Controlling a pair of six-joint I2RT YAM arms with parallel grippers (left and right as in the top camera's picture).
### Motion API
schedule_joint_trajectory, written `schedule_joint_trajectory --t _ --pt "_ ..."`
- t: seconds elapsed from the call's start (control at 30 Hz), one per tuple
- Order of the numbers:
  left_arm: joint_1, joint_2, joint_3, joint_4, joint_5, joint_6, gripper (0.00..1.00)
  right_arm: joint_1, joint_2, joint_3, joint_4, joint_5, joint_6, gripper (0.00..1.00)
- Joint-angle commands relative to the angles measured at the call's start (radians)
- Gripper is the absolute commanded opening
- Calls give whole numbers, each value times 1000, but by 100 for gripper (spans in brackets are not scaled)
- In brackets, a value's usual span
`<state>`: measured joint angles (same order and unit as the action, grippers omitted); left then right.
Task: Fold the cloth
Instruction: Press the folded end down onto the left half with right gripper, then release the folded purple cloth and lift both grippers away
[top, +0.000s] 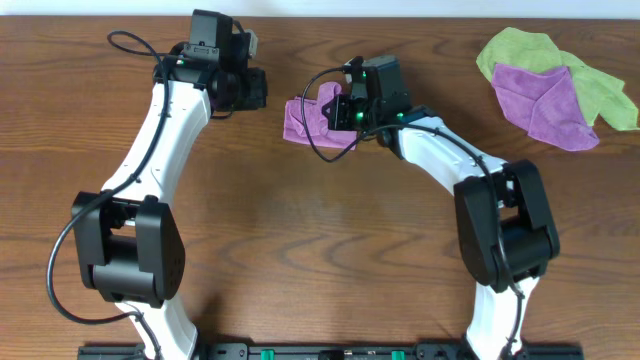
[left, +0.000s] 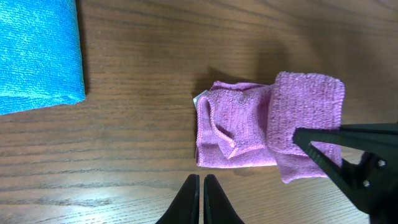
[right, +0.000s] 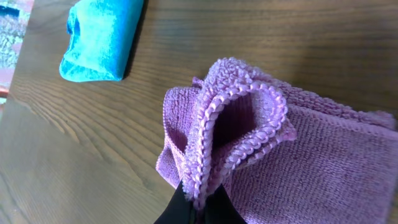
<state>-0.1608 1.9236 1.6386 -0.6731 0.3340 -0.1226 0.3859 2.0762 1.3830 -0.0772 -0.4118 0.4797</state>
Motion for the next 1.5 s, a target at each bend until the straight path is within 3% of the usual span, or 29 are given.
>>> schedule_joint_trajectory --t 0.0,0.27,0.3,0.33,0.37,0.4,0.43,0.73,0.9,0.93,1.0,1.1,1.13,1.47 --pt "4 -5 7 0 7 23 6 24 28 11 19 -10 22 2" --pt "4 -5 7 2 7 23 6 44 58 11 90 -6 60 1" --pt "5 -5 7 3 7 22 6 44 58 11 93 -6 63 12" --pt "5 -5 7 5 7 22 6 44 58 11 93 -6 69 36" --pt "5 -5 7 7 8 22 6 43 58 11 92 -6 74 73" --pt "5 -5 7 8 8 22 6 42 58 11 92 -7 74 95" --pt "5 -5 7 9 8 22 5 40 58 11 93 -7 75 99" --pt "6 -5 7 16 7 23 6 -1 58 82 68 -136 97 99" --pt "18 -1 6 19 5 22 6 -49 56 204 -126 -153 56 99" --pt "26 1 6 19 6 23 13 -64 55 243 -195 -153 22 99" --pt "40 13 6 20 13 29 41 -91 48 308 -322 -129 -35 99" --pt "65 52 6 19 117 45 72 -133 16 407 -539 -24 -140 99" --pt "73 70 6 20 172 45 96 -147 0 436 -607 14 -178 99" --pt "60 182 6 29 429 68 95 -313 -237 500 -1036 235 -455 99"
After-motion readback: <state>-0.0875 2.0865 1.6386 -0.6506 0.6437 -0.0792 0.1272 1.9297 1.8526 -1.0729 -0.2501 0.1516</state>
